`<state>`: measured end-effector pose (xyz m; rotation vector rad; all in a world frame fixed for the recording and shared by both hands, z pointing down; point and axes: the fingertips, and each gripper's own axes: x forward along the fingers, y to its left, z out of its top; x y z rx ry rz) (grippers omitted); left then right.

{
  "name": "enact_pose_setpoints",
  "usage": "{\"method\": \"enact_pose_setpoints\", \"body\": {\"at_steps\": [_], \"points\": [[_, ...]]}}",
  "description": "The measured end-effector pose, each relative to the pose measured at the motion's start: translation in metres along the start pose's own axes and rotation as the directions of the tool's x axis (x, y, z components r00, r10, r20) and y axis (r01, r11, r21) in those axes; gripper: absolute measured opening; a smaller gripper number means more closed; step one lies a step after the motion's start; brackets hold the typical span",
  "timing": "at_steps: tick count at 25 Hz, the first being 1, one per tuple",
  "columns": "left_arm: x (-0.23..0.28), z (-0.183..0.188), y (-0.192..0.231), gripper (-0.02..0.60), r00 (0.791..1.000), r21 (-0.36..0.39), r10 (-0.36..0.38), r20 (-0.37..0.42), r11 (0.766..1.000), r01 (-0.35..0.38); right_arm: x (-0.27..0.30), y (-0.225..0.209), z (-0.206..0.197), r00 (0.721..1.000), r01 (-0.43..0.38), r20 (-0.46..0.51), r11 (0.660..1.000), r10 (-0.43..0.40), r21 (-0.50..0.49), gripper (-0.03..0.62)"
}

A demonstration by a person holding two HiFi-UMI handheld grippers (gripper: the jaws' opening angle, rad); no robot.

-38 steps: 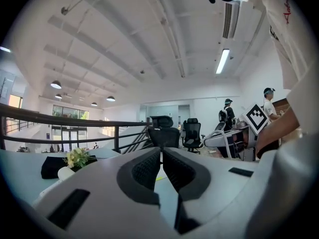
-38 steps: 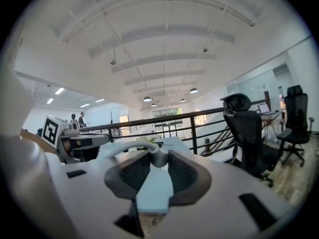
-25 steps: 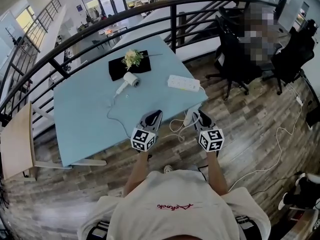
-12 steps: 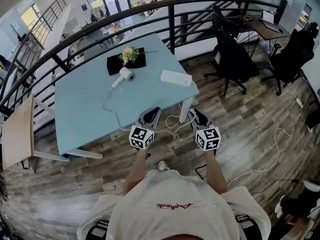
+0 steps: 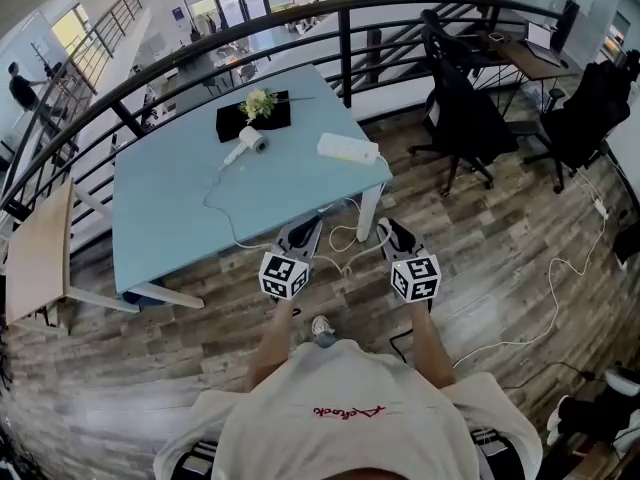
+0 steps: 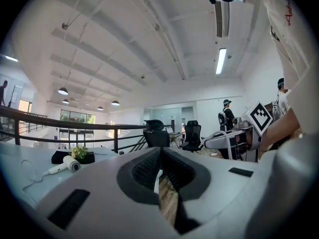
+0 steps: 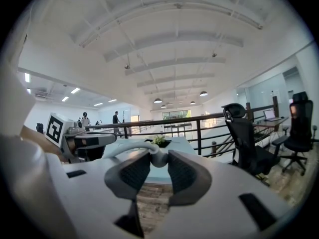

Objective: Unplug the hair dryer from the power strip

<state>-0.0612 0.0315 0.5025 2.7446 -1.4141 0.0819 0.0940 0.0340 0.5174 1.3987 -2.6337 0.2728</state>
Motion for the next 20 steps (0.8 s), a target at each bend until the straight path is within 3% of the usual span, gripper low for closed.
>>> {"method": "enact_pose_setpoints", "body": {"at_steps": [20], "points": [[-0.013, 0.003, -0.004, 0.021, 1.000, 0.004, 0.012, 0.004, 1.000, -0.012, -0.007, 0.009, 0.001, 1.000, -0.006, 0.010, 1.000, 0.006, 0.001, 0.121]]}}
